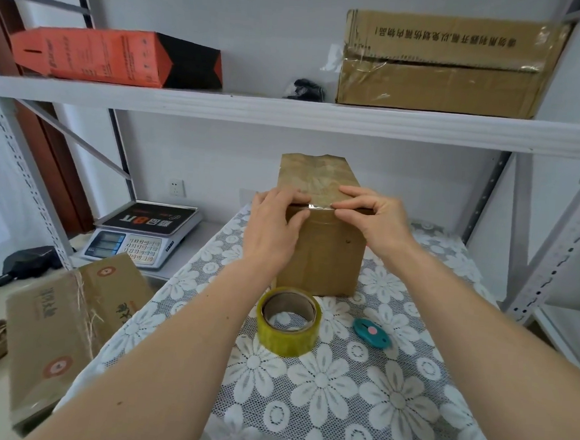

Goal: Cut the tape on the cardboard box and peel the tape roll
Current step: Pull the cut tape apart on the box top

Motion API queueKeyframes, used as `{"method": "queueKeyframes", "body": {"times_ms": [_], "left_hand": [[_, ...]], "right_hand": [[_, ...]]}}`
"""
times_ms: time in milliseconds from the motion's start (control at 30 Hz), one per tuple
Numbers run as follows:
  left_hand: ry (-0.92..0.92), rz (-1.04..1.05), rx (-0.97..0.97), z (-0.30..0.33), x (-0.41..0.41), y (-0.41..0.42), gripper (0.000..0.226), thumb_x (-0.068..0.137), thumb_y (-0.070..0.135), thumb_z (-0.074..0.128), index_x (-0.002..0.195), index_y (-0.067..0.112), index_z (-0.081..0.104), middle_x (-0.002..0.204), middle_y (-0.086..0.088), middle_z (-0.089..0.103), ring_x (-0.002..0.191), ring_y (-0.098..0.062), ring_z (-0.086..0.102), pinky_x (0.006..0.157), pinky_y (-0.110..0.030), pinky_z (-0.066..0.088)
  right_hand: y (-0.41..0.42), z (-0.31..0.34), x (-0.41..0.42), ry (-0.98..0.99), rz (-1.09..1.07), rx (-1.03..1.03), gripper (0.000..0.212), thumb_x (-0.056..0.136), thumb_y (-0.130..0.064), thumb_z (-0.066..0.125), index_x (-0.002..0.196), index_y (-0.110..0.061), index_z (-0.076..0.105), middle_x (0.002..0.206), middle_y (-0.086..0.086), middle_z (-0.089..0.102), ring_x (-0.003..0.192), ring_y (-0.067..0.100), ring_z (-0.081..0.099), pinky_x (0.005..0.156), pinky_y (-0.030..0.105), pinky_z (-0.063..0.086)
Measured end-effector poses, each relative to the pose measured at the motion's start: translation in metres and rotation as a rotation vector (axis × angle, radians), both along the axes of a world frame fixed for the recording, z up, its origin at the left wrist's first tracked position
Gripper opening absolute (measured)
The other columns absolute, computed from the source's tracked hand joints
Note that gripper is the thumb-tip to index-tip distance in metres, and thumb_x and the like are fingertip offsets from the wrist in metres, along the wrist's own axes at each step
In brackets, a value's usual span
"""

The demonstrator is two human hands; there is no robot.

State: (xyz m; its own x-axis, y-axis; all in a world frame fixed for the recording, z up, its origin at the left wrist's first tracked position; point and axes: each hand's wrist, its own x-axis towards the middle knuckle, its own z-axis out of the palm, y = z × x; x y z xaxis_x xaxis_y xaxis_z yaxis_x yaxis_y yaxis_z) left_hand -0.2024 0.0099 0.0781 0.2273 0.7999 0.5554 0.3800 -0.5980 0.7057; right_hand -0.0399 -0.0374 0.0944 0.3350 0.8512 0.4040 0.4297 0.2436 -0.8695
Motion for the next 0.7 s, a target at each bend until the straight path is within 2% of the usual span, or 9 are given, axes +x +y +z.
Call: {"method": "queueKeyframes", "body": {"times_ms": [100,167,233,333,400,467,567,633,700], "left_hand": [[-0.028,0.020,-0.029,0.002,0.001,-0.002,0.016,0.091,0.029,0.059,0.106,0.026,0.061,0.107,0.015,0.062,0.116,-0.011,0.041,0.091,-0.028,0.040],[-0.025,0.060,-0.046,0.004,0.006,-0.003,0.018,0.091,0.038,0.056,0.105,0.030,0.062,0.105,0.015,0.059,0.116,-0.011,0.040,0.088,-0.031,0.043],[0.024,0.126,-0.054,0.007,0.013,-0.003,0.020,0.089,0.044,0.058,0.102,0.031,0.066,0.104,0.013,0.056,0.117,-0.013,0.039,0.084,-0.033,0.043],[0.017,0.150,-0.116,0.012,0.016,0.002,0.012,0.087,0.041,0.062,0.093,0.032,0.068,0.100,0.013,0.051,0.118,-0.013,0.040,0.081,-0.034,0.043],[-0.039,0.120,-0.149,0.014,0.015,0.009,0.006,0.088,0.034,0.063,0.088,0.034,0.069,0.099,0.013,0.052,0.119,-0.016,0.045,0.083,-0.034,0.045],[-0.044,0.107,-0.159,0.015,0.013,0.011,0.012,0.090,0.030,0.059,0.092,0.034,0.070,0.101,0.013,0.051,0.120,-0.017,0.045,0.084,-0.033,0.043],[0.145,0.126,-0.065,0.013,0.012,0.004,0.030,0.097,0.029,0.046,0.121,0.038,0.062,0.114,0.007,0.048,0.121,-0.018,0.035,0.080,-0.034,0.040],[0.298,0.121,0.058,0.012,0.010,0.002,0.035,0.099,0.028,0.041,0.127,0.042,0.057,0.122,0.003,0.046,0.120,-0.021,0.034,0.077,-0.036,0.044],[0.417,0.126,0.129,0.015,0.007,0.004,0.035,0.100,0.029,0.037,0.127,0.042,0.056,0.123,0.002,0.045,0.118,-0.022,0.035,0.072,-0.034,0.042]], "right_hand": [[0.001,0.001,-0.002,0.007,-0.012,-0.019,0.006,0.077,-0.009,0.075,0.081,-0.014,0.076,0.120,-0.006,0.064,0.114,0.006,0.054,0.101,0.029,0.041],[0.003,0.002,-0.006,0.014,-0.031,-0.008,0.004,0.077,-0.014,0.077,0.074,-0.012,0.074,0.118,-0.005,0.064,0.106,0.001,0.056,0.093,0.021,0.043],[0.006,0.002,-0.011,0.018,-0.070,0.017,0.012,0.077,-0.017,0.077,0.071,-0.009,0.070,0.113,-0.004,0.063,0.096,-0.004,0.055,0.080,0.010,0.039],[0.011,0.001,-0.015,0.063,-0.129,0.025,0.015,0.078,-0.017,0.076,0.072,-0.015,0.063,0.108,-0.007,0.062,0.090,-0.005,0.054,0.070,0.008,0.037],[0.015,0.001,-0.015,0.143,-0.160,0.040,0.015,0.080,-0.011,0.072,0.079,-0.017,0.059,0.106,-0.005,0.065,0.089,-0.003,0.058,0.066,0.007,0.041],[0.018,0.002,-0.015,0.199,-0.166,0.056,0.018,0.083,-0.004,0.065,0.090,-0.019,0.060,0.106,-0.002,0.067,0.097,0.005,0.062,0.070,0.008,0.043],[0.018,0.003,-0.016,0.122,-0.142,0.033,0.030,0.091,-0.002,0.052,0.109,-0.024,0.059,0.116,-0.004,0.064,0.110,0.010,0.057,0.084,0.013,0.043],[0.018,0.000,-0.016,-0.114,-0.137,0.029,0.035,0.093,-0.004,0.047,0.118,-0.025,0.060,0.125,-0.010,0.055,0.122,0.012,0.046,0.100,0.024,0.038],[0.016,-0.004,-0.018,-0.393,-0.148,0.025,0.033,0.095,-0.011,0.044,0.119,-0.023,0.064,0.130,-0.012,0.049,0.125,0.013,0.034,0.105,0.026,0.028]]}}
